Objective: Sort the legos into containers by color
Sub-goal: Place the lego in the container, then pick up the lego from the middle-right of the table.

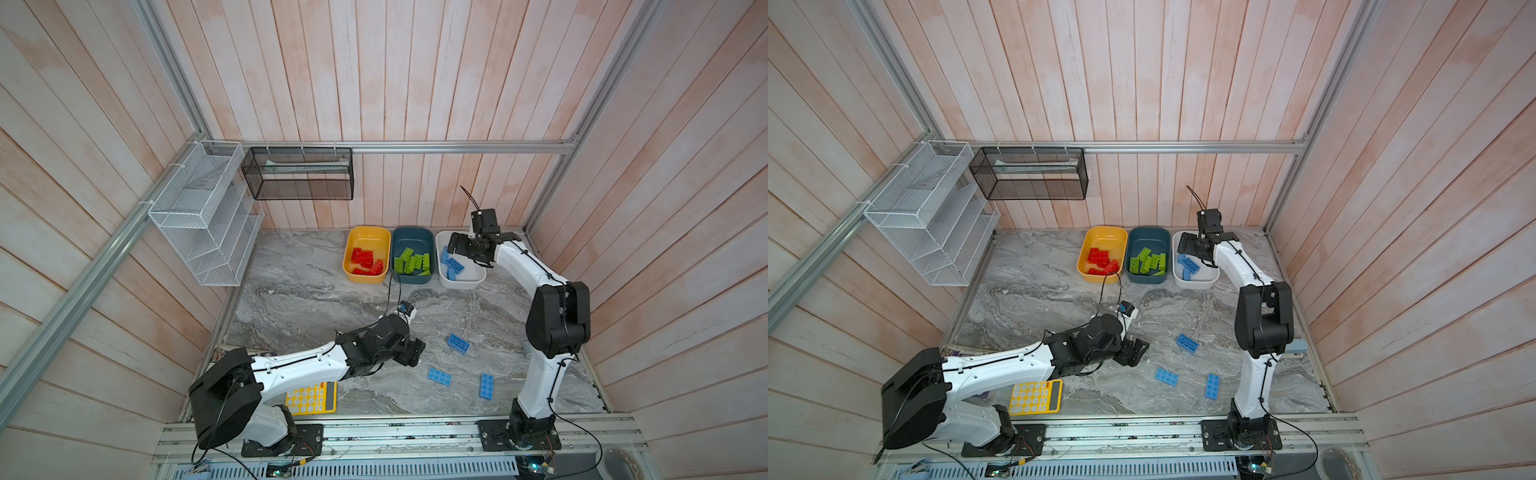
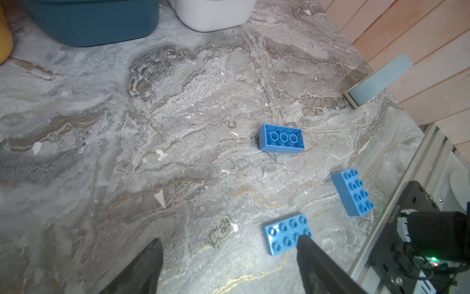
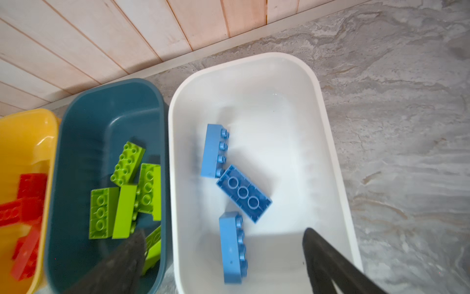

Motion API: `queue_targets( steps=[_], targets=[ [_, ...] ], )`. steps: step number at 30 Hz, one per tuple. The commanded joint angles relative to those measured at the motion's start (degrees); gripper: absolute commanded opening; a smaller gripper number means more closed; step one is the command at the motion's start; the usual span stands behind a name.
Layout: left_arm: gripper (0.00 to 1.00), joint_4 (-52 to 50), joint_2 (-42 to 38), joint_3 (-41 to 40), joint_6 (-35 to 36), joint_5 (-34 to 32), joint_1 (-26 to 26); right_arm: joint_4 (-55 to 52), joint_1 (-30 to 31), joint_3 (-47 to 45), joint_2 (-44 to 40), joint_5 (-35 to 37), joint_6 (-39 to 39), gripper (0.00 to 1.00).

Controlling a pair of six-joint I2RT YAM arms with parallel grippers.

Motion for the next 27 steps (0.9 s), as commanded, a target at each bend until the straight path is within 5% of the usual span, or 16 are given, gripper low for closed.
queue_targets(
  steps=[1,14,27],
  targets=[
    [0.84,-2.77,6.11,5.88,0.32,-1.78,-1.63,5.07,-1.37,-5.22,-8.32,-1.25,2.71,0.96],
    [0.90,-10.86,30.63,29.92,0.17,0.68,-6.22,13.00,-9.98,-18.82,-16.37,-11.46,8.92,0.96],
    [0.92,-18.79,45.25,46.65,3.41,-2.47,-6.31,16.68,-10.99,-24.10,-18.23,-10.53,8.61,0.95]
  ],
)
